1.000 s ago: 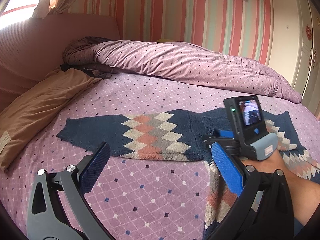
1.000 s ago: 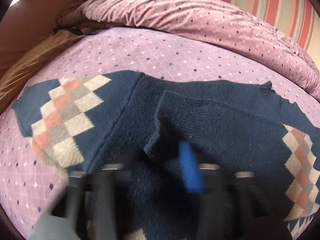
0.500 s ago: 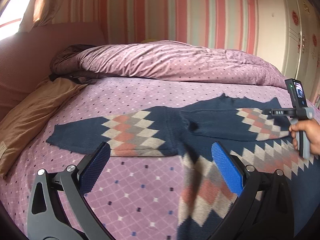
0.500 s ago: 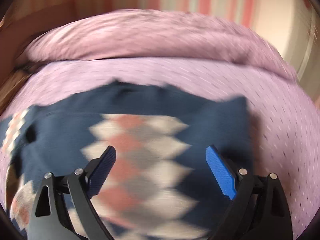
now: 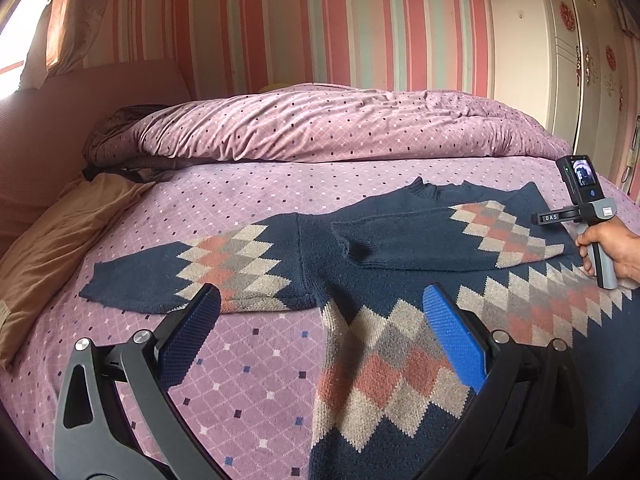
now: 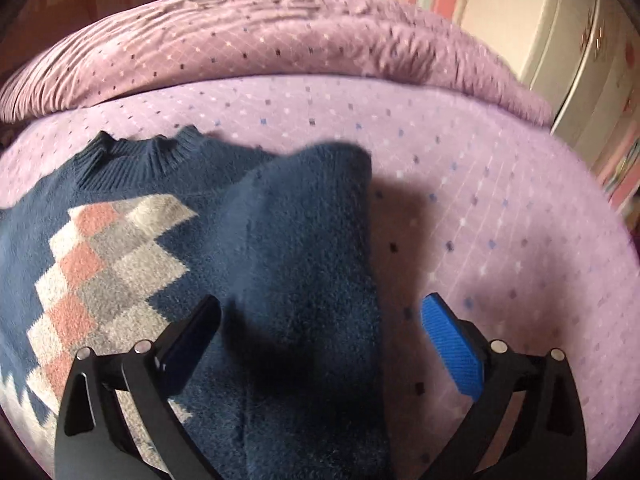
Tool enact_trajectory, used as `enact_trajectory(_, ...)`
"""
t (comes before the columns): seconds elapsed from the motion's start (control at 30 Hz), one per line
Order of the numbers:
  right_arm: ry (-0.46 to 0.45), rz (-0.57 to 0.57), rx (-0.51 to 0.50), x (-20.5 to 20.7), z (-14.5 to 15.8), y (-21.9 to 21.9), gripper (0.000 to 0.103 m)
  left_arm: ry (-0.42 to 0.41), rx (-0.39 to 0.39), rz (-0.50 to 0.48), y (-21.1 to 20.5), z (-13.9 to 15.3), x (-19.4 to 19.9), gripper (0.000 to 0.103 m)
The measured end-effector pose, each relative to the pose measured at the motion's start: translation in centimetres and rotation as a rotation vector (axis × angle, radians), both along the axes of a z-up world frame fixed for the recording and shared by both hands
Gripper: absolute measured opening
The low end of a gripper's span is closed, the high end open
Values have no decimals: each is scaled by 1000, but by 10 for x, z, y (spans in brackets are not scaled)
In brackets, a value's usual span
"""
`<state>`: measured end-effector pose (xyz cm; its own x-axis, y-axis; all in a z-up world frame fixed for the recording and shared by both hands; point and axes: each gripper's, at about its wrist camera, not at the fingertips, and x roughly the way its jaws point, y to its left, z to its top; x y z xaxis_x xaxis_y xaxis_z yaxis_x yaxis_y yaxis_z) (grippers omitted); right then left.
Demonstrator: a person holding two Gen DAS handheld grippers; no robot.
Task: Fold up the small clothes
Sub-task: 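Withdraw the right tool from the sweater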
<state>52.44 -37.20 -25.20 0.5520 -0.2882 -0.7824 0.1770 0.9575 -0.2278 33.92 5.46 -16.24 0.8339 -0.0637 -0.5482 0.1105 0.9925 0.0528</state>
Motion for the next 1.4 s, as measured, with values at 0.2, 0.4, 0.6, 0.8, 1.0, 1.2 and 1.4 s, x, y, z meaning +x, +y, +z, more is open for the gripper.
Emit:
enact_trajectory(0.2,83,-22,-181,16,-8,-2,101,-20,-16,24,13,8,-1,100)
enact_trajectory(0.4,110,-60,-283,25,-7,-25,101,-25,-25,35,18,10,1,100)
enact_trajectory(0.6,-19,-48,2,1,15,-43,101,-26,-15,20,11,9,-1,100)
enact_trajectory(0.8,21,22,-163,-44,3,-15,101,-10,-15,-5,-3,8,-5,100)
enact_trajectory(1.0,88,-5,-212,-57,-10,-49,101,31,-26,48,6,5,-4,100)
enact_trajectory(1.2,8,29,-116,-63,18,-38,101,83,-50,134,39,0,-2,100)
enact_trajectory(1.4,104,87,-191,-71,-13,-14,101,88,-41,176,61,5,-11,100)
